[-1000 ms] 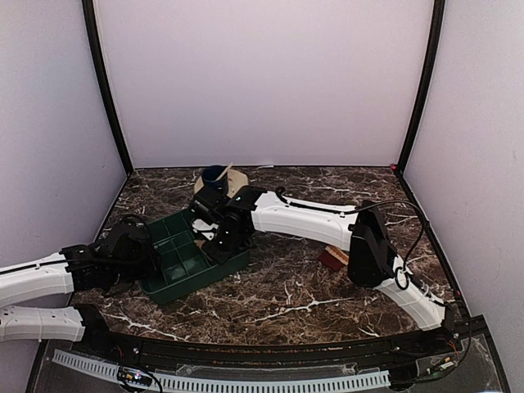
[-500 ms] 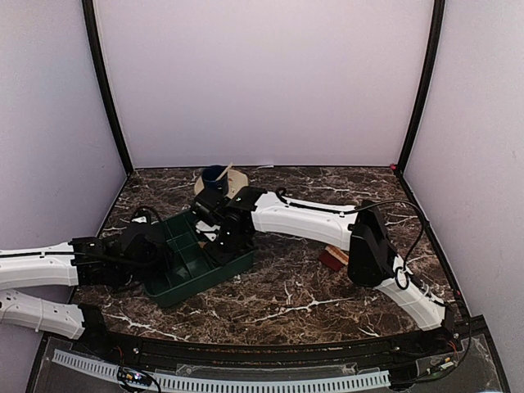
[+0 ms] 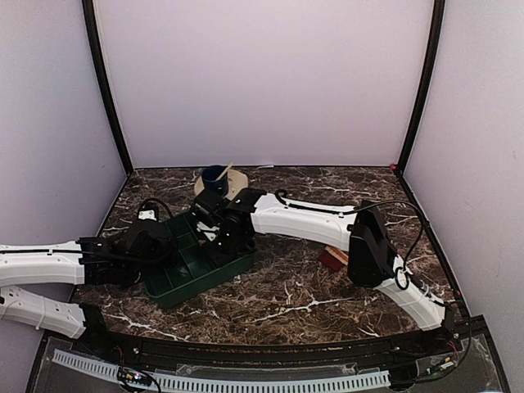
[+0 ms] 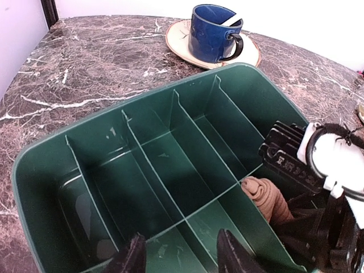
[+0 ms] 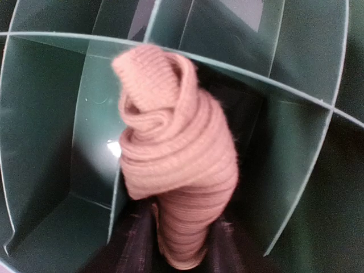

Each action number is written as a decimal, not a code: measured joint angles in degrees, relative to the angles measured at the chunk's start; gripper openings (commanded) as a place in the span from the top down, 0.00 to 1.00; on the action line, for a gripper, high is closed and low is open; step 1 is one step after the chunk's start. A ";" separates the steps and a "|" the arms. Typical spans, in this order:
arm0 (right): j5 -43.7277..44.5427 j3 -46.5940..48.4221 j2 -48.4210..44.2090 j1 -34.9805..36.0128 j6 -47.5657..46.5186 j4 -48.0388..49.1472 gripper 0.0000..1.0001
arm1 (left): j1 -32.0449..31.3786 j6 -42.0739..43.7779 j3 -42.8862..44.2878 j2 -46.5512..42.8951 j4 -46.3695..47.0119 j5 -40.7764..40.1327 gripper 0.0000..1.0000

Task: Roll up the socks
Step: Place the sock in the storage box, then adjust the sock in the storage box.

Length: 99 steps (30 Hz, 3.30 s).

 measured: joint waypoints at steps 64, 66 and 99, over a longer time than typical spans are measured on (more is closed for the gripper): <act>2.36 -3.87 -3.06 -0.70 -3.21 6.64 0.88 | 0.00 1.46 -0.28 1.07 2.08 -0.39 0.55; 1.73 -3.87 -2.45 -0.98 -3.21 6.67 0.88 | 0.00 1.46 -0.46 1.07 2.05 -0.39 0.55; 16.15 -34.77 -28.85 0.07 -7.82 25.49 0.46 | 7.37 14.29 4.48 3.54 3.15 10.73 0.47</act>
